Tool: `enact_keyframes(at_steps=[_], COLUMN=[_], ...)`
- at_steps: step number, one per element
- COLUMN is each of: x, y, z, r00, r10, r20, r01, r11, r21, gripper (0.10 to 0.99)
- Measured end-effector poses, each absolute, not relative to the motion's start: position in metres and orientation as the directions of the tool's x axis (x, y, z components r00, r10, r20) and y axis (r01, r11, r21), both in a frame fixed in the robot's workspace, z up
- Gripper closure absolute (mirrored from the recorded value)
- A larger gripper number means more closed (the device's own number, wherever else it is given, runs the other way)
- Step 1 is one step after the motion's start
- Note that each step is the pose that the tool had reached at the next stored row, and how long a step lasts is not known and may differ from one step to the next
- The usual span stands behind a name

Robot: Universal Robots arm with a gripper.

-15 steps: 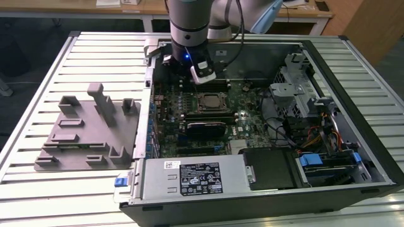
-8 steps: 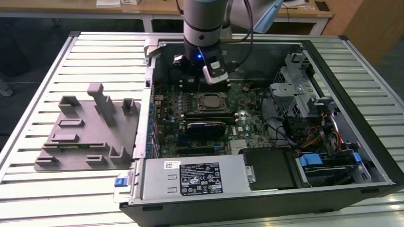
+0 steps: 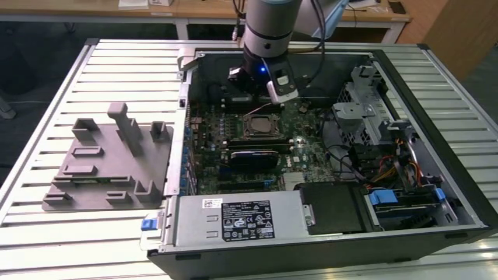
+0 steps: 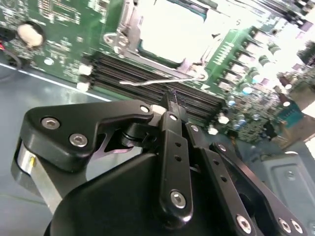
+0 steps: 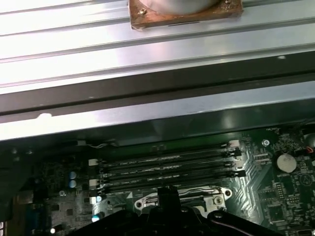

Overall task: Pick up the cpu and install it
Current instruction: 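Install the first cpu locking lever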

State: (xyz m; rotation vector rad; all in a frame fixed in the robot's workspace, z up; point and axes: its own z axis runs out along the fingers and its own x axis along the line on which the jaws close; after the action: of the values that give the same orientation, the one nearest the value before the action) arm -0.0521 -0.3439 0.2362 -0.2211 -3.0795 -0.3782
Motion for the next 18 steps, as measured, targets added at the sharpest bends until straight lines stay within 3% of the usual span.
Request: enact_keyframes(at_steps=[6, 18], x=[-0.049, -0.049], y=[-0.344, -0.344], z=[0.233, 0.225], r00=[-0.99, -0.989], r10=[0.137, 0.137], r20=[0.037, -0.05], r01=[0.142, 0.12], r11=[0.96, 0.96], r21=[0.24, 0.251], gripper=[0.98, 0.98])
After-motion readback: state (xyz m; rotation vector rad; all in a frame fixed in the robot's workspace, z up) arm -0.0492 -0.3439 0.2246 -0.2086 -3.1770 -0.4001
